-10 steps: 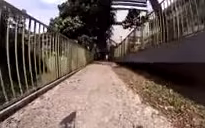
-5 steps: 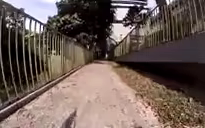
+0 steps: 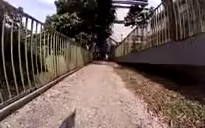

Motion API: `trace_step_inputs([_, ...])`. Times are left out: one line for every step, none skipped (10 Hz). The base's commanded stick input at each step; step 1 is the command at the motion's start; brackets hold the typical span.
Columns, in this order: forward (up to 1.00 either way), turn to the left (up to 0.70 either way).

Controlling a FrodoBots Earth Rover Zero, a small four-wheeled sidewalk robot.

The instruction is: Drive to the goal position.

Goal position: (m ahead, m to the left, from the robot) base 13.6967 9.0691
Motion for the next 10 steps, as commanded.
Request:
trace_step_inputs([1.0, 0.0])
trace_step_inputs([1.0, 0.0])
trace_step_inputs([1.0, 0.0])
trace_step_inputs([1.0, 0.0])
trace_step_inputs([0.97, 0.0])
trace_step_inputs([0.94, 0.0])
trace_step_inputs([0.91, 0.0])
trace_step_inputs([0.88, 0.0])
trace_step_inputs([0.86, 0.0])
trace_step_inputs([0.85, 0.0])
